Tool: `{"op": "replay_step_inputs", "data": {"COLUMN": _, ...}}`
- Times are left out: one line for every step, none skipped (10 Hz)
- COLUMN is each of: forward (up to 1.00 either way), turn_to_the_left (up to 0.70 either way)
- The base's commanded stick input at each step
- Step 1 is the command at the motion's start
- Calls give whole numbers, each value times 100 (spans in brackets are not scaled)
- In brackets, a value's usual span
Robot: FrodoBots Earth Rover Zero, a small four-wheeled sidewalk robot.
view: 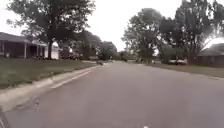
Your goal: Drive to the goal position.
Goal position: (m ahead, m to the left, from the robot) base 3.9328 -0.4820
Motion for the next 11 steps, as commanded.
{"op": "replay_step_inputs", "data": {"forward": 70, "turn_to_the_left": 0}}
{"op": "replay_step_inputs", "data": {"forward": 70, "turn_to_the_left": 0}}
{"op": "replay_step_inputs", "data": {"forward": 70, "turn_to_the_left": 0}}
{"op": "replay_step_inputs", "data": {"forward": 70, "turn_to_the_left": 0}}
{"op": "replay_step_inputs", "data": {"forward": 70, "turn_to_the_left": 0}}
{"op": "replay_step_inputs", "data": {"forward": 70, "turn_to_the_left": 0}}
{"op": "replay_step_inputs", "data": {"forward": 70, "turn_to_the_left": 0}}
{"op": "replay_step_inputs", "data": {"forward": 70, "turn_to_the_left": 0}}
{"op": "replay_step_inputs", "data": {"forward": 70, "turn_to_the_left": 0}}
{"op": "replay_step_inputs", "data": {"forward": 70, "turn_to_the_left": 0}}
{"op": "replay_step_inputs", "data": {"forward": 70, "turn_to_the_left": 0}}
